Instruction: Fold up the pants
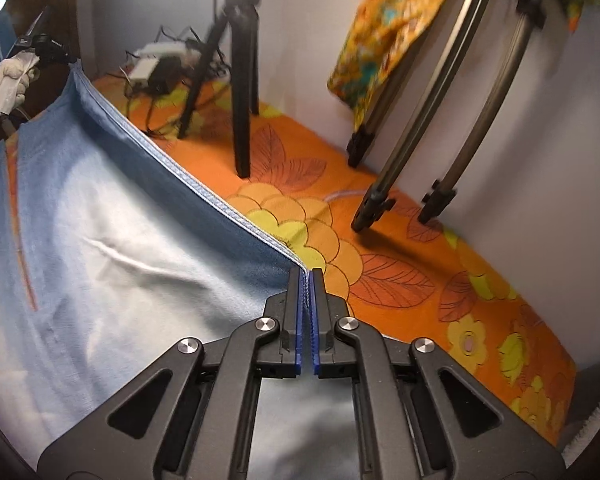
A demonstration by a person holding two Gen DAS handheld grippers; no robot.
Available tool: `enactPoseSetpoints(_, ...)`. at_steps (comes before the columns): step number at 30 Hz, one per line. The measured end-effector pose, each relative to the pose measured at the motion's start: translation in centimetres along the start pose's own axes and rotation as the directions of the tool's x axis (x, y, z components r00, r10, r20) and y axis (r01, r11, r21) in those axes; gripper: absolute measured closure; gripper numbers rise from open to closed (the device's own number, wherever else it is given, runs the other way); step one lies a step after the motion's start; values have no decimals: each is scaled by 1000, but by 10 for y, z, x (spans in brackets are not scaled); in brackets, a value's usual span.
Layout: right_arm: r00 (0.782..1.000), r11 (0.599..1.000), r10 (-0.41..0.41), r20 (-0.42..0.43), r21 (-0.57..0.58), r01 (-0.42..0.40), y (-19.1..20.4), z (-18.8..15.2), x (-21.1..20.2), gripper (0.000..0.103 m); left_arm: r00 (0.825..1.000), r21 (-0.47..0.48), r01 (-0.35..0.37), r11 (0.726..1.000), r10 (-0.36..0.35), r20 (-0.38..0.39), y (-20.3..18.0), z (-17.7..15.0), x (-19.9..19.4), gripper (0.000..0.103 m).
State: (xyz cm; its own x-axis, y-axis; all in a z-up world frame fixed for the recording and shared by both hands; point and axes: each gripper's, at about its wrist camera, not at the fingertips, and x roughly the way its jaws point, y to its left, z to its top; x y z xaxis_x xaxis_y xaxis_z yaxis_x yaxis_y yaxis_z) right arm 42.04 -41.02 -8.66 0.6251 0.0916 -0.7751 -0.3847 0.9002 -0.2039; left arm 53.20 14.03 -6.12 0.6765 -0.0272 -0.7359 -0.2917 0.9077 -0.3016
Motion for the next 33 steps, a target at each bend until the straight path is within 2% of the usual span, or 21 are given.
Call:
enactPoseSetpoints(6,997,999,-26,79,-17,27,26,4,-72,100,999,-26,42,999,-41,13,24,-1,-44,100)
enactPoseSetpoints(13,992,997,-48,118,-56,54,66,-7,-155,100,993,-39,91,995,-88,79,62,-7,-124,101)
enactPoseSetpoints(17,992,997,-41,121,-58,48,90,-20,-200,100,988,-48,101,994,-94,123,97,-24,-171,102)
enactPoseSetpoints(19,993,997,-28,117,-68,36,106,-32,-219,100,989,-51,109,993,-103,111,118,-42,-186,102)
enactPoseSetpoints(22,995,996,0,96,-90,9,134,-57,-239,100,993,-53,89,995,-85,76,145,-73,-195,102)
enactPoseSetpoints(26,999,991,11,39,-133,-6,170,-94,-246,100,997,-45,83,996,-82,15,166,-111,-193,102)
enactPoseSetpoints(31,1000,991,16,-25,-129,-19,190,-136,-242,100,988,-68,136,988,-141,-69,164,-143,-173,102)
enactPoseSetpoints(33,999,990,8,-40,-140,-14,194,-146,-240,100,983,-87,149,985,-157,-93,161,-149,-162,93)
